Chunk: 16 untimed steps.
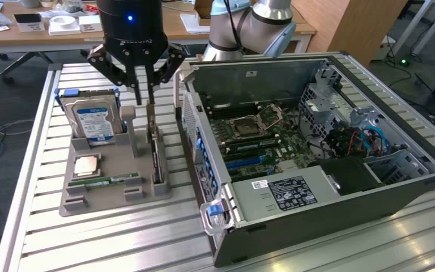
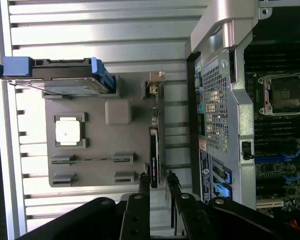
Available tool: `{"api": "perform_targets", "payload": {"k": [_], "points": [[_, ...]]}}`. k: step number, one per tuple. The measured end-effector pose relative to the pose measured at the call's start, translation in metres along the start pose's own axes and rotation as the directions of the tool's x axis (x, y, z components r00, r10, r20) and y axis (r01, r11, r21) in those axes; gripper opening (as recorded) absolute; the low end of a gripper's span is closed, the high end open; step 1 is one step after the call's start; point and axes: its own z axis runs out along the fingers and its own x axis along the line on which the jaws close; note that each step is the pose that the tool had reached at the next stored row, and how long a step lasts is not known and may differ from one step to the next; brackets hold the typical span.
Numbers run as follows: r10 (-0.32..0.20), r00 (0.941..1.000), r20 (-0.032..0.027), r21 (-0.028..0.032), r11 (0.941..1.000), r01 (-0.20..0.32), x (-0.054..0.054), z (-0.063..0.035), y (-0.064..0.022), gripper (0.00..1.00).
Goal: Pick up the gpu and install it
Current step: 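Pick up the gpu and move the gpu toward the slot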
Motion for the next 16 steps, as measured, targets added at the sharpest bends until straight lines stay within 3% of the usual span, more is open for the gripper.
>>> {"api": "perform_targets", "payload": {"k": [2,5,6,10,16], "points": [[0.000,1.0000,0.0000,0.0000,1.0000,0.000,0.000,0.0000,0.0000,0.35],[0.000,1.0000,0.0000,0.0000,1.0000,0.000,0.000,0.0000,0.0000,0.41],[0.000,1.0000,-0.0001,0.0000,1.0000,0.000,0.000,0.0000,0.0000,0.47],[0.000,1.0000,0.0002,-0.0001,1.0000,0.000,0.000,0.0018,-0.0001,0.47],[0.000,1.0000,0.0000,0.0000,1.0000,0.000,0.000,0.0124,-0.0006,0.47]]}}
